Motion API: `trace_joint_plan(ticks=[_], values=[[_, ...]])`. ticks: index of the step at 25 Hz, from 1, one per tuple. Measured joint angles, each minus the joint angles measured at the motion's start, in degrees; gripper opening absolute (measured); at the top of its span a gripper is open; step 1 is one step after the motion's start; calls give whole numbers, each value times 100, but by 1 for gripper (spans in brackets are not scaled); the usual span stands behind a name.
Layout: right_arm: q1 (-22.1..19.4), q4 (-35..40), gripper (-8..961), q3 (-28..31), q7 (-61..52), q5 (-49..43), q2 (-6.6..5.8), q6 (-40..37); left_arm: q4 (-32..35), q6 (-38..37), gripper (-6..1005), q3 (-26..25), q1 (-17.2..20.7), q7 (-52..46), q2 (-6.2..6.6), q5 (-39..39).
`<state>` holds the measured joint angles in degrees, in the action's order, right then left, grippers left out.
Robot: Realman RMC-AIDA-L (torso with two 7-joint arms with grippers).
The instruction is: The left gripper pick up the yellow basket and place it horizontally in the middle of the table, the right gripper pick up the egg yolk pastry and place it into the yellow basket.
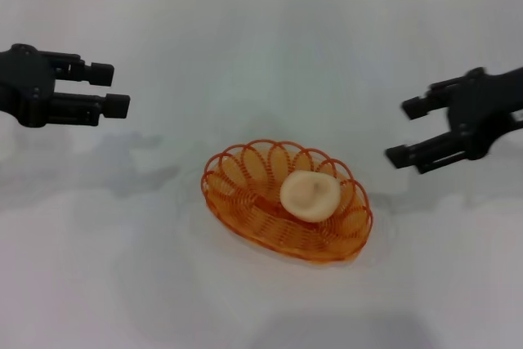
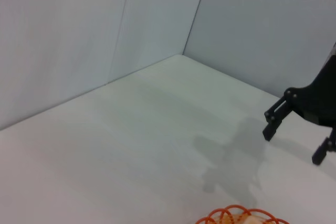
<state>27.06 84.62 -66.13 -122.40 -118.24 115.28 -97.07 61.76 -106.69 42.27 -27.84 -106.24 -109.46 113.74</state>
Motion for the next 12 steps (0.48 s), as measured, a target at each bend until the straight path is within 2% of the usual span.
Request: trace_joint_plan(ticks=[8,12], values=[[-327,-27,820,303,650,138,-26,-170,-27,-255,650,-116,233,338,5,-400],[-366,-77,818,350,872,142,-29,-218,-36,-408,649,-218,265,422,-42,-417]])
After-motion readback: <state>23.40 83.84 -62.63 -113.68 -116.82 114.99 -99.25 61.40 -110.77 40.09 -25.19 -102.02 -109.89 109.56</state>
